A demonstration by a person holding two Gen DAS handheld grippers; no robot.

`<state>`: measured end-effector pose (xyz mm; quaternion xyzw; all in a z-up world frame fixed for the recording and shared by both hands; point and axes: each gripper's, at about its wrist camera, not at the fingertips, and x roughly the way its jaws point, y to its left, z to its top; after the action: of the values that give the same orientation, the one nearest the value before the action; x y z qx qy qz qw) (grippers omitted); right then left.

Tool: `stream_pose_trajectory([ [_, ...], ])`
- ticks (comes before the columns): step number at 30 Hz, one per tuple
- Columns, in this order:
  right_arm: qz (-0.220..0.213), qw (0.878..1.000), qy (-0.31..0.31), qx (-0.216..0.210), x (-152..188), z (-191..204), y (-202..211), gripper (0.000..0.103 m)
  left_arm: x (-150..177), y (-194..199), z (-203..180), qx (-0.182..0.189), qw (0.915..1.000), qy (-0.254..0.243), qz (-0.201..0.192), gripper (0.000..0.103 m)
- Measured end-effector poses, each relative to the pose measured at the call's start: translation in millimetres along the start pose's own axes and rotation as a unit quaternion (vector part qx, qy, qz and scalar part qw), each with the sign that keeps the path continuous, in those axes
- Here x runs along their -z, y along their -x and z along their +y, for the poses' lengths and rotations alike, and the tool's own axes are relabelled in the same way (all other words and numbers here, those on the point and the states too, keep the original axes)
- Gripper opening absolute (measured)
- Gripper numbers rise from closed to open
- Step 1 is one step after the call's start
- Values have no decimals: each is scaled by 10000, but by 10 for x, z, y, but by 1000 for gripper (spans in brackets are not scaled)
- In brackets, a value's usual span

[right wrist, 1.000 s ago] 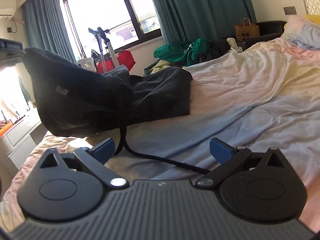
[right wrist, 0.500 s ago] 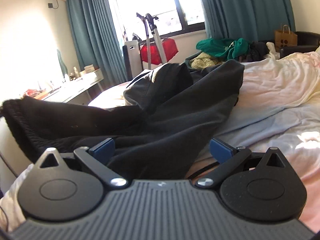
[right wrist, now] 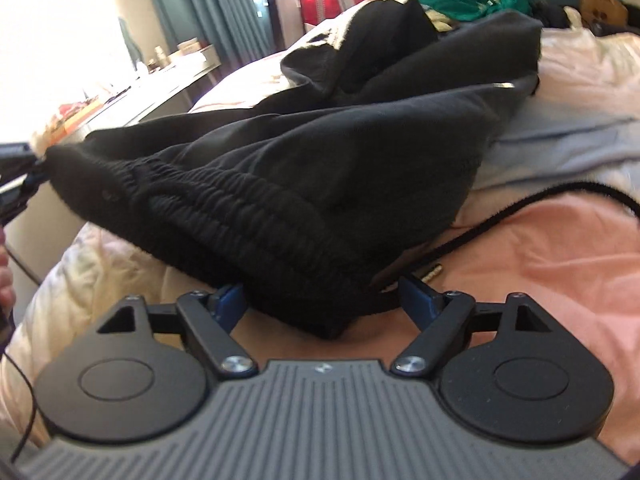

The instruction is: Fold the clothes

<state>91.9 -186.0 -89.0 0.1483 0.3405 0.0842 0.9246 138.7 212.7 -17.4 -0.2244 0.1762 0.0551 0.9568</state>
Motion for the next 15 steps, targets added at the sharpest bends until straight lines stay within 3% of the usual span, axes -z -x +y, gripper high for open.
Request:
stream_pose_trajectory([
  [2,-94,9995,-286,58,-9,-82,-33,75,-14,-128,-53,-41,9998,-124,119,16],
  [4,-416,9987,-244,155,-36,-57,30,64,13,-171,-44,-94,9994,-220,251,23],
  [7,-1259,9907,305,409,-77,121,282,52,84,-246,-105,-286,9966,-602,478,30],
  [9,-1810,9798,659,528,-79,254,458,51,149,-302,-115,-420,9928,-904,671,30],
  [11,-2052,9718,966,648,-56,359,554,51,180,-327,-81,-495,9910,-933,827,34],
  [12,-1997,9710,1087,744,-38,396,554,51,188,-334,-55,-528,9905,-900,892,37],
  [15,-1180,9835,1027,912,37,372,360,51,207,-340,10,-615,9893,-818,1039,43],
])
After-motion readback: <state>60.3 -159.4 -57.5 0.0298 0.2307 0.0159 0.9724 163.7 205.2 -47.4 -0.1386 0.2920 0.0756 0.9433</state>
